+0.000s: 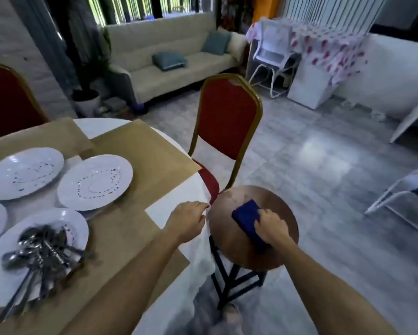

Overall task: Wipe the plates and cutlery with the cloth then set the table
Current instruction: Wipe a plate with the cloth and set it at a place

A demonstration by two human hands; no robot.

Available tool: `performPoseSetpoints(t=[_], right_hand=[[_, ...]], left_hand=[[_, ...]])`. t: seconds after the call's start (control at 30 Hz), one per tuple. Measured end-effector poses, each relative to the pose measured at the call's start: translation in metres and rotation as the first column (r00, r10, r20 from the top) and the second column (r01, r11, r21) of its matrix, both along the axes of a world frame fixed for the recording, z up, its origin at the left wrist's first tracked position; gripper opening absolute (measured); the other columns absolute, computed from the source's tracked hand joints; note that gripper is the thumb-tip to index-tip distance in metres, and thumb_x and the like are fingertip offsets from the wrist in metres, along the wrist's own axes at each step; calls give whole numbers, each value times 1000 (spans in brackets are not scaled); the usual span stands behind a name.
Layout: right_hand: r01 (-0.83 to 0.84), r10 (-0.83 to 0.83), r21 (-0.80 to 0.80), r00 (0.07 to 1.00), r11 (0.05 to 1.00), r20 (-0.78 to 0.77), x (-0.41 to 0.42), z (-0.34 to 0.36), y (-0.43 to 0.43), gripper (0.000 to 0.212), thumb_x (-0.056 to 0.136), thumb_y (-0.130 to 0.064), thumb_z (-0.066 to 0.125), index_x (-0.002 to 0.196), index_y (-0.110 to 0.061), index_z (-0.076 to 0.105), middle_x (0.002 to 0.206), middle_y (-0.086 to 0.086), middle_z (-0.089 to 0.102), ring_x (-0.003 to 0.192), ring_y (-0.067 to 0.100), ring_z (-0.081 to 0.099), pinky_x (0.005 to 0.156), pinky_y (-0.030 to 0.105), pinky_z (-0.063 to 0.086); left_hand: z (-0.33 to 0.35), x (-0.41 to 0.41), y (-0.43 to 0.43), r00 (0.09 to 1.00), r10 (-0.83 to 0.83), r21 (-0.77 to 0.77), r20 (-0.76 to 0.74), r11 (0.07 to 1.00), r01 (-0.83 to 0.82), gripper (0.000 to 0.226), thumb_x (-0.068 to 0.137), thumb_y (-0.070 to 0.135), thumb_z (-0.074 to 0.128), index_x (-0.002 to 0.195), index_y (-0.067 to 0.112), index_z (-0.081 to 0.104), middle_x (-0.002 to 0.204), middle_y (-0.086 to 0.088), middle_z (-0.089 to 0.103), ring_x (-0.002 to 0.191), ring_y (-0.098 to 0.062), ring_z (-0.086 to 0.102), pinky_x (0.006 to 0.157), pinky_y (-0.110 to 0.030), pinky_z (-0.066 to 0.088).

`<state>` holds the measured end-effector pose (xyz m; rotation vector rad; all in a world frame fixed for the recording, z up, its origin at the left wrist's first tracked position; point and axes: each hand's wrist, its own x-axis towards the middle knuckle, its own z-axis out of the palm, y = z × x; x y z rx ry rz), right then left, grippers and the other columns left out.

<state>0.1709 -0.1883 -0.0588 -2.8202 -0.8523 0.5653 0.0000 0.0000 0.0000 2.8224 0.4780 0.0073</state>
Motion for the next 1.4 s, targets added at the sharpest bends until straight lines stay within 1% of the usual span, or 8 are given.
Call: performPoseSetpoints(t=[0.23,0.5,0.8,0.9,1.03,1.13,1.27,1.4], right_hand=[[49,-52,-27,990,998,-129,51,-37,-25,63,88,-50,59,139,-18,39,139,7,38,126,29,40,96,43,46],[112,-78,82,937,990,-341,71,-57,-16,57,82,-30,74,125,-19,39,123,5,55,105,23,58,84,34,54],[49,27,140,866,989,-499,89,-52,-21,32,83,-22,70,113,-16,60,107,1,65,85,10,63,66,16,51],[189,15,238,754,953,-657,93,-44,-27,32,82,-13,68,112,-14,59,99,-2,68,82,12,67,72,24,57],[368,87,291,483,883,-872,97,-17,-9,67,61,-21,72,124,-15,52,117,15,65,99,29,66,85,42,55],[388,98,233,337,892,-936,84,12,29,41,82,-21,68,119,-16,53,109,10,66,97,28,63,73,33,50],[355,76,181,291,917,-954,54,47,81,27,88,-27,64,109,-15,53,101,10,65,92,28,63,67,35,49],[521,-15,72,161,850,-987,21,72,120,17,89,-20,64,87,-10,49,89,13,57,80,30,55,63,41,44]], left_hand=[[-62,90,-45,978,4,-76,-207,997,-21,37,98,30,41,132,18,47,135,-4,53,121,-23,51,106,-37,37],[-107,146,-66,934,172,-178,-312,956,-235,55,95,38,47,143,14,32,138,-12,41,124,-30,44,101,-41,41],[-103,160,-63,925,240,-624,-294,685,-376,18,90,24,61,106,15,60,106,-3,66,95,-16,61,78,-28,53],[-83,154,-54,949,178,-696,-260,646,-312,14,90,22,61,103,18,59,102,1,65,94,-13,61,78,-24,52],[-44,145,-30,963,179,-749,-200,606,-268,14,90,20,61,103,17,59,105,-3,67,97,-16,64,86,-31,54],[-18,125,-13,948,297,-746,-115,605,-280,14,90,25,61,103,21,60,107,-3,66,97,-15,63,80,-23,53],[-2,84,14,759,650,-705,31,553,-445,23,89,26,63,111,19,62,102,2,65,84,-9,59,62,-8,42],[0,35,45,535,844,-691,41,410,-594,24,94,20,54,117,16,59,111,0,64,91,-10,56,77,-17,41]])
